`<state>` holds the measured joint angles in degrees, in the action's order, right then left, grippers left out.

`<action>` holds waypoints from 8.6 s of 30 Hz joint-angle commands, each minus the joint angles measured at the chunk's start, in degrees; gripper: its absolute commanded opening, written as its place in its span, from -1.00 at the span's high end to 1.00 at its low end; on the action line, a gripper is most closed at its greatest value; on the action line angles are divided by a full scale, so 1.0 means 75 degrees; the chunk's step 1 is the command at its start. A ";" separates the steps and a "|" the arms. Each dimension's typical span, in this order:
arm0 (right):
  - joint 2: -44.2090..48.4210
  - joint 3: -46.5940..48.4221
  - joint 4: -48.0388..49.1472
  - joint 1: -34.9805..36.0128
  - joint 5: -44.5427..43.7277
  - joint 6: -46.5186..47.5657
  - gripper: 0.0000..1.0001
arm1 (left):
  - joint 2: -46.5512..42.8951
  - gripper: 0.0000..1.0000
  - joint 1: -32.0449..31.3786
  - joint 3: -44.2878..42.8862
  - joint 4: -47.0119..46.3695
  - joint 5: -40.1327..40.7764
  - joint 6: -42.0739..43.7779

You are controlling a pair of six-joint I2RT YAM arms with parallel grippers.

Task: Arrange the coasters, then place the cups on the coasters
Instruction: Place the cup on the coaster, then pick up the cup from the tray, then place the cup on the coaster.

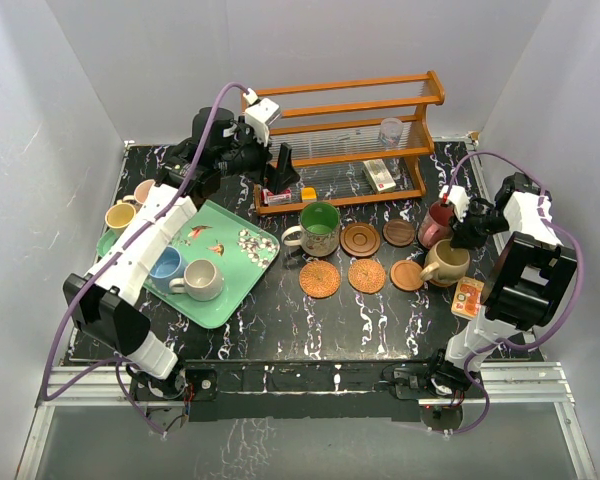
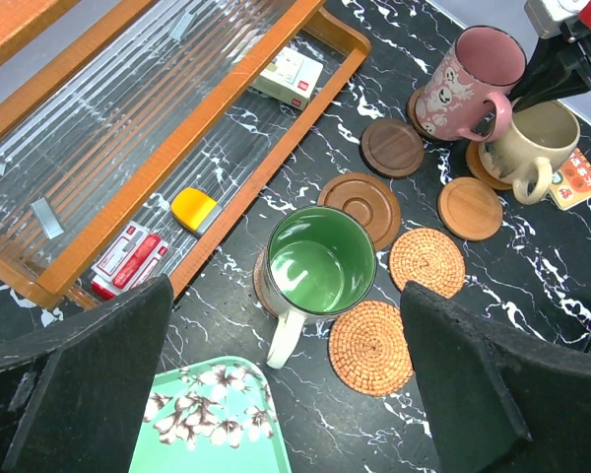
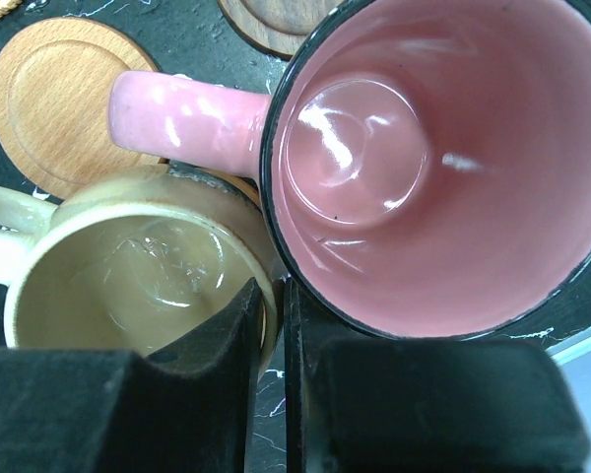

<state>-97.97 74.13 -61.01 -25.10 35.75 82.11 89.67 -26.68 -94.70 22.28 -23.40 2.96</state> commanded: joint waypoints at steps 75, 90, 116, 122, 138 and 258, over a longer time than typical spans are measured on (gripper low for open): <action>0.1168 -0.0495 0.0353 0.0066 -0.0007 0.0145 0.61 | -0.0855 -0.97 0.0638 0.0508 -0.0522 -0.0958 -0.0527; 0.1316 -0.0099 0.0075 0.0066 -0.0074 -0.0303 0.25 | -0.0949 -0.97 0.0728 0.0591 -0.0545 -0.0980 -0.0562; 0.3023 -0.1380 0.1771 0.1542 -0.0827 -0.4512 0.08 | -0.1100 -0.97 0.0871 0.0754 -0.0604 -0.0999 -0.0624; 0.2791 -0.1396 0.1917 0.1766 -0.1080 -0.4871 0.10 | -0.1128 -0.97 0.0905 0.0772 -0.0621 -0.1027 -0.0648; 0.2454 -0.1517 0.2286 0.2077 -0.1086 -0.5225 0.11 | -0.1148 -0.97 0.0966 0.0813 -0.0604 -0.0982 -0.0638; 0.1638 0.2411 0.5286 0.5844 -0.0816 -1.0962 -0.11 | 0.1945 1.00 -0.0814 -0.3455 0.1354 0.3444 0.0670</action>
<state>-87.37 91.53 -27.09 18.74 30.17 5.21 102.19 -31.24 -113.21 39.53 -2.55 16.75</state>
